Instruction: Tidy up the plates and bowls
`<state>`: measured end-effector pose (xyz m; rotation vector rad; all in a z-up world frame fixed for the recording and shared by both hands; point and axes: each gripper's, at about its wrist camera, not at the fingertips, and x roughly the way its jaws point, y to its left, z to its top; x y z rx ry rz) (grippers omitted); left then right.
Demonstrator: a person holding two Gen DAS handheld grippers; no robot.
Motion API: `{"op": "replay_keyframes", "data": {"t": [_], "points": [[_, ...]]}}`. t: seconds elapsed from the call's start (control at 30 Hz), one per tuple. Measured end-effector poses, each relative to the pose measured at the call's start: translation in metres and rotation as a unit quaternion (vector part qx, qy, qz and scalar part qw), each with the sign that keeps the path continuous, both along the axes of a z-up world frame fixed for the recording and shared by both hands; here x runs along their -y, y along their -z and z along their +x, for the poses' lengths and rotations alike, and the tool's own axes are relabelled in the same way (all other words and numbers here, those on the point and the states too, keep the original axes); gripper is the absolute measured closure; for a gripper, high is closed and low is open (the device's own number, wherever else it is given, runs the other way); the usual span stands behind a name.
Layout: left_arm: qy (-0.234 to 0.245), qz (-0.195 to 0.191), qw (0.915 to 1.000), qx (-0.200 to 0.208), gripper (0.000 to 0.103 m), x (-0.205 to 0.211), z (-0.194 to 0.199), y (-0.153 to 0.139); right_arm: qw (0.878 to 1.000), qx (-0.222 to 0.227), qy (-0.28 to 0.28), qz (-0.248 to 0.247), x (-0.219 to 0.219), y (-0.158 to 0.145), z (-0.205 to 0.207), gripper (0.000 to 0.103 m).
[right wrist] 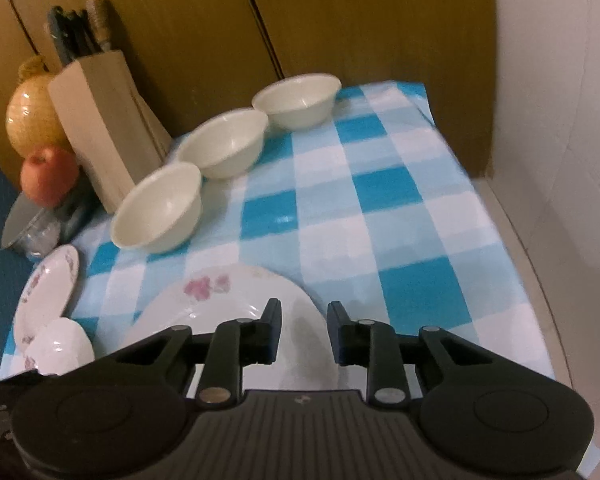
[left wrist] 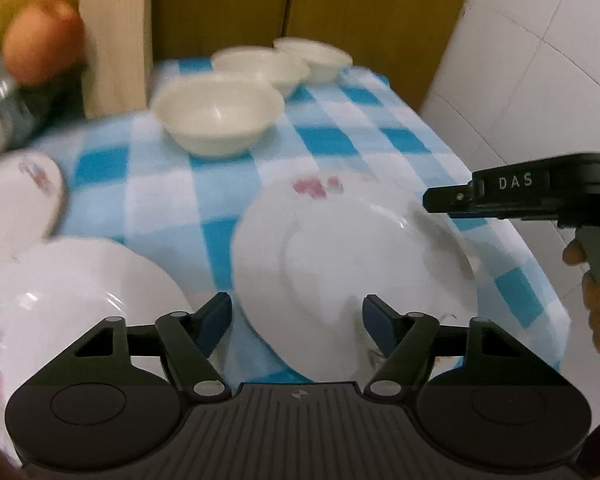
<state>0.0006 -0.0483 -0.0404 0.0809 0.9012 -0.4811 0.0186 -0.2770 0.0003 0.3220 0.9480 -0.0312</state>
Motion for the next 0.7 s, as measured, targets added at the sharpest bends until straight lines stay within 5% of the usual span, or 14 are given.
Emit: {"op": "replay_keyframes", "data": {"t": [0.27, 0.7], "points": [[-0.011, 0.007, 0.9987, 0.049, 0.015, -0.026, -0.014, -0.025, 0.998, 0.014, -0.056, 0.036, -0.03, -0.009, -0.005, 0.081], [-0.162, 0.018, 0.9866, 0.006, 0.014, -0.145, -0.016, -0.027, 0.972, -0.02, -0.213, 0.1, -0.132, -0.004, -0.019, 0.081]]}}
